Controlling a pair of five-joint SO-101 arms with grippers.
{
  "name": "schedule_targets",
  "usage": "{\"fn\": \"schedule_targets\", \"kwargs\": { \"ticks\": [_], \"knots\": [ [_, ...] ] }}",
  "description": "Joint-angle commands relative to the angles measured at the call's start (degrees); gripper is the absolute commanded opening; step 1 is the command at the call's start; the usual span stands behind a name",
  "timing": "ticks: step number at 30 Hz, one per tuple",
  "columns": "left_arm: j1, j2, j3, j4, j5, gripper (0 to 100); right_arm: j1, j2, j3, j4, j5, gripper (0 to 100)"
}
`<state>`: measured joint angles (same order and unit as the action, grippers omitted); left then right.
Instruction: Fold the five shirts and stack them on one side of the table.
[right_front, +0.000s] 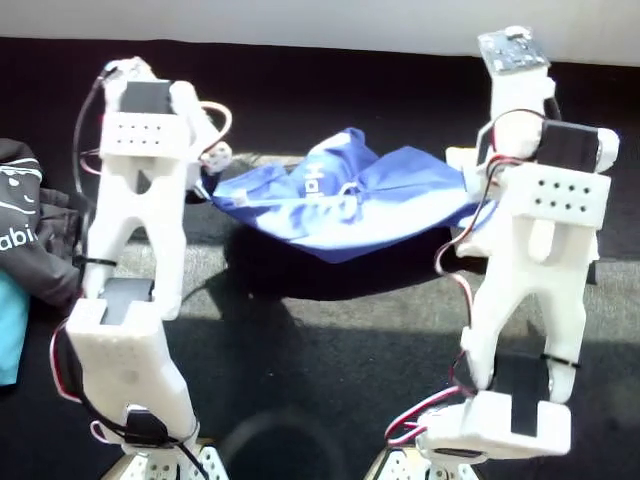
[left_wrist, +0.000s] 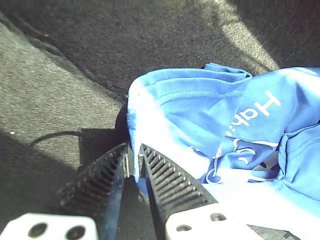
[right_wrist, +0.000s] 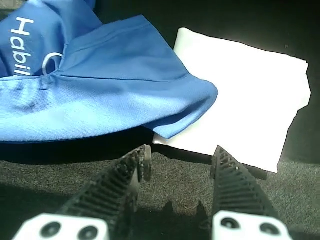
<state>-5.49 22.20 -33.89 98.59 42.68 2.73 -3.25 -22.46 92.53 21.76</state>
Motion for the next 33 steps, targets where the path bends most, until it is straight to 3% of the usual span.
{"fn": "schedule_targets", "kwargs": {
  "ticks": [1, 7, 12, 20, 24, 33],
  "knots": [
    [-4.4, -6.5, -1.6, 1.9, -4.7, 1, -5.7, -7.3, -1.8, 0.7, 0.1, 19.9],
    [-13.8, -12.6, 12.1, 1.8, -13.6, 1, -11.3, -11.1, 11.0, -3.4, -0.7, 19.9],
    [-18.1, -14.3, 27.1, 0.2, -28.7, 1, -12.7, -11.0, 26.2, -22.3, -10.2, 19.9],
    [-24.6, -14.4, 41.3, -11.7, -29.4, 1, -16.5, -9.7, 41.9, -44.6, -12.4, 20.1],
    [-23.7, -14.4, 42.6, -12.0, -31.9, 1, -17.4, 0.7, 36.8, -44.4, -12.4, 20.1],
    [-23.5, -13.8, 43.0, -11.6, -31.9, 1, -19.8, 18.6, 15.4, -32.7, -12.1, 20.1]
  ]
}}
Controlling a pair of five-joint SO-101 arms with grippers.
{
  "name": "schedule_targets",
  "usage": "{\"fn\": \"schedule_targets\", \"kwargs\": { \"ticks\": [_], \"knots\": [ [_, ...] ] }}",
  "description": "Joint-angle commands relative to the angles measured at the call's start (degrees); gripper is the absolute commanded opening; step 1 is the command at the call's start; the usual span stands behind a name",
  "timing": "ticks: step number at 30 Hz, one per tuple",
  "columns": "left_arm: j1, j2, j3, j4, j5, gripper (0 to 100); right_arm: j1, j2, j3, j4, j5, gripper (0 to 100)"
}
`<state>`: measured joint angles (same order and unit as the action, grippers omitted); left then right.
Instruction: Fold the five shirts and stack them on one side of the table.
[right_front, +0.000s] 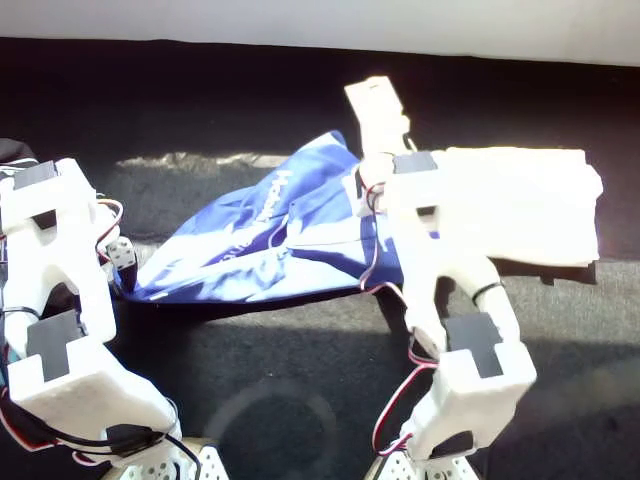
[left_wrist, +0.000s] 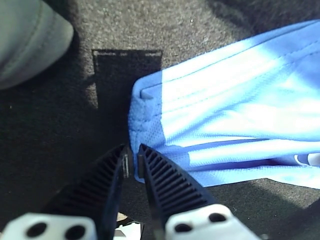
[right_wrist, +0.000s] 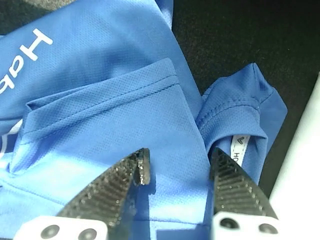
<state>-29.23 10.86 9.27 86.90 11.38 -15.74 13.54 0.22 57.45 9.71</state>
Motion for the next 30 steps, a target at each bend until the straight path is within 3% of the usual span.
{"fn": "schedule_targets", "kwargs": {
  "ticks": [1, 18, 26, 30],
  "knots": [
    [0.2, -2.5, -0.1, 0.1, -0.6, 1, -1.6, 2.7, -8.8, 3.3, -0.1, 20.1],
    [0.2, -2.5, -0.1, -0.2, -0.5, 1, -2.3, 23.2, -31.3, 4.8, 0.0, 19.9],
    [0.2, -2.5, -0.1, -0.3, -0.6, 1, -2.3, 30.9, -43.6, 13.2, 0.0, 19.7],
    [0.2, -2.5, -0.1, -0.3, -0.6, 1, -2.2, 33.3, -48.6, 14.7, 0.0, 9.3]
  ]
}}
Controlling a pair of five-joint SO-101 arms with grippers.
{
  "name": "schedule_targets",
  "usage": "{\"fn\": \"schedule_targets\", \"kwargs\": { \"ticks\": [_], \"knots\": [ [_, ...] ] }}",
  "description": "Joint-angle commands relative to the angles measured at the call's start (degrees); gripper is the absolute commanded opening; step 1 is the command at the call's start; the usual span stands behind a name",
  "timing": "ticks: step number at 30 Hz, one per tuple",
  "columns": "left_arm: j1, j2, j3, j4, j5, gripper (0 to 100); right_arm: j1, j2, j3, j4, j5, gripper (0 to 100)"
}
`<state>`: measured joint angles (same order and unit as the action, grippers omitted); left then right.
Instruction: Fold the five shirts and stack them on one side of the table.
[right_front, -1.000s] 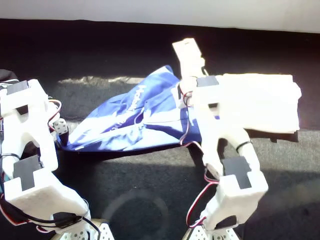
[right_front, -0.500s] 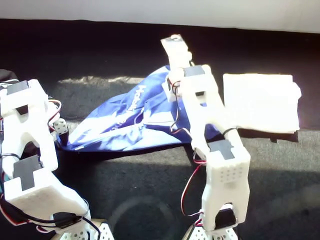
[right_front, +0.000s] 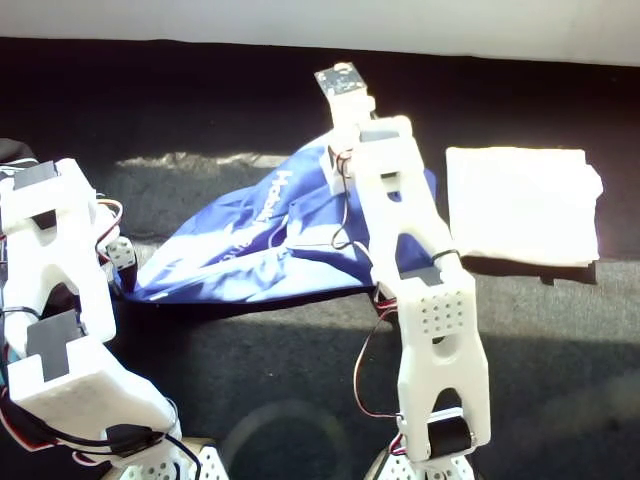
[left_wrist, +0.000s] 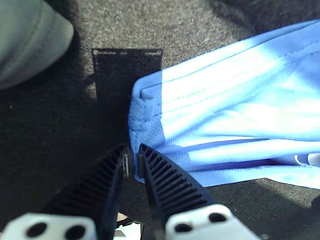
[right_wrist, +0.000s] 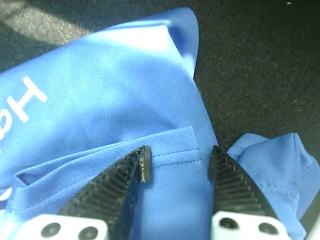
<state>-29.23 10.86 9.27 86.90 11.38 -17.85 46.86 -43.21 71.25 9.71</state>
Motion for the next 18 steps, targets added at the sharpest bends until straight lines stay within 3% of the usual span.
{"fn": "schedule_targets", "kwargs": {
  "ticks": [1, 2, 6, 18],
  "knots": [
    [0.2, -2.5, -0.1, -0.3, -0.6, 1, 0.0, 0.1, -6.2, 0.9, 0.0, 4.3],
    [0.2, -2.5, -0.1, -0.3, -0.6, 1, 0.3, 0.2, -7.2, 0.8, 0.0, 0.2],
    [0.1, -2.5, -0.1, -0.2, -0.7, 1, 1.1, 0.1, -11.6, 2.1, -0.1, 0.5],
    [0.1, -2.5, -0.4, -0.3, -0.6, 1, 1.4, 0.6, -20.8, 18.9, 0.1, 0.6]
  ]
}}
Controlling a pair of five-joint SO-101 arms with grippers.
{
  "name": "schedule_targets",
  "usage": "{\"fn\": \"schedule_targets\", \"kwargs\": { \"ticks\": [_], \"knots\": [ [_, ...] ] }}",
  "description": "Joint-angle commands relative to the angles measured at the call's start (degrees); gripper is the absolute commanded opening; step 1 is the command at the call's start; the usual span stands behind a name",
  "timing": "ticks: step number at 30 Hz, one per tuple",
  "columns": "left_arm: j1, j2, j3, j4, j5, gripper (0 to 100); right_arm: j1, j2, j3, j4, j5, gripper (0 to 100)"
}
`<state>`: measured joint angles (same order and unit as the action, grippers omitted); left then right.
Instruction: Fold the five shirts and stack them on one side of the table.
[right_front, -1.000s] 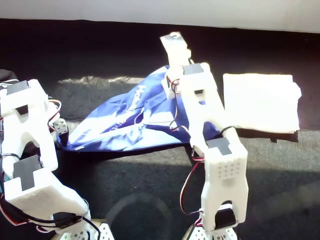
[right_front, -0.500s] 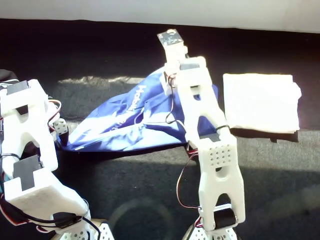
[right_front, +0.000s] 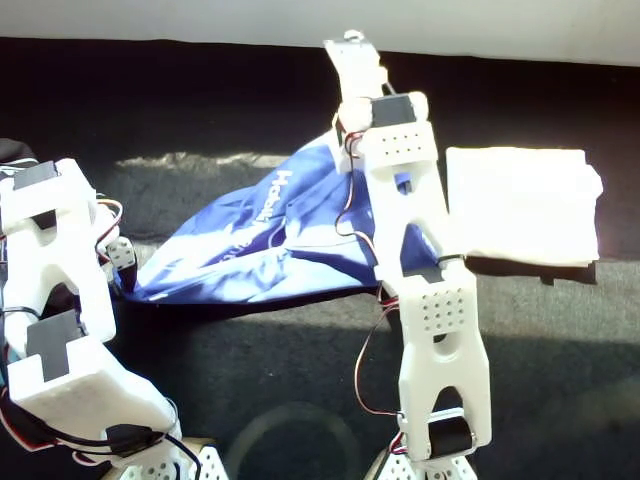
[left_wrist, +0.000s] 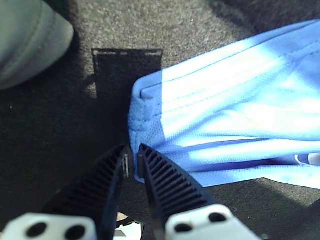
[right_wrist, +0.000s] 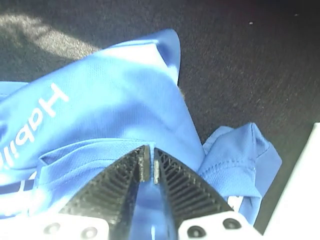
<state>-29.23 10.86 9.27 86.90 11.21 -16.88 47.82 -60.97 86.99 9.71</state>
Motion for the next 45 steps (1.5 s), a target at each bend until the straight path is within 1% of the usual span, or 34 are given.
{"fn": "schedule_targets", "kwargs": {
  "ticks": [1, 5, 9, 12, 20, 24, 30, 35, 37, 39, 45],
  "knots": [
    [0.1, -2.5, -0.5, -0.3, -0.4, 1, 0.4, -0.6, -3.3, 5.1, 0.1, 0.6],
    [0.2, -2.5, -0.6, -0.4, -0.4, 1, 0.3, -2.6, -6.5, 14.4, 0.2, 0.6],
    [0.2, -2.5, -0.5, -0.4, -0.5, 1, 0.4, -8.0, -4.1, 14.2, 0.2, 0.6],
    [0.2, -2.5, -0.7, -0.4, -0.5, 1, -1.4, -14.0, 4.5, 14.2, 0.1, 0.6],
    [0.2, -2.5, -0.6, -0.4, -0.5, 1, -5.3, -38.6, 32.9, 13.1, 0.2, 0.6],
    [0.2, -2.5, -0.6, -0.4, -0.5, 1, -5.6, -49.4, 52.4, 7.8, 0.2, 0.6],
    [0.4, -2.5, -0.6, -0.4, -0.5, 1, -5.5, -65.2, 89.5, -10.0, 0.6, 0.6],
    [0.4, -2.5, -0.6, -0.4, -0.6, 1, -5.3, -77.9, 115.3, -21.2, 7.4, 0.6],
    [0.4, -2.5, -0.6, -0.4, -0.6, 1, -5.3, -81.6, 122.5, -25.6, 9.5, 0.6],
    [0.4, -2.5, -0.6, -0.4, -0.6, 1, -5.3, -84.6, 127.3, -28.8, 9.8, 0.6],
    [0.5, -2.5, -0.6, -0.4, -0.6, 1, -5.2, -87.9, 132.4, -29.7, 9.8, 1.7]
  ]
}}
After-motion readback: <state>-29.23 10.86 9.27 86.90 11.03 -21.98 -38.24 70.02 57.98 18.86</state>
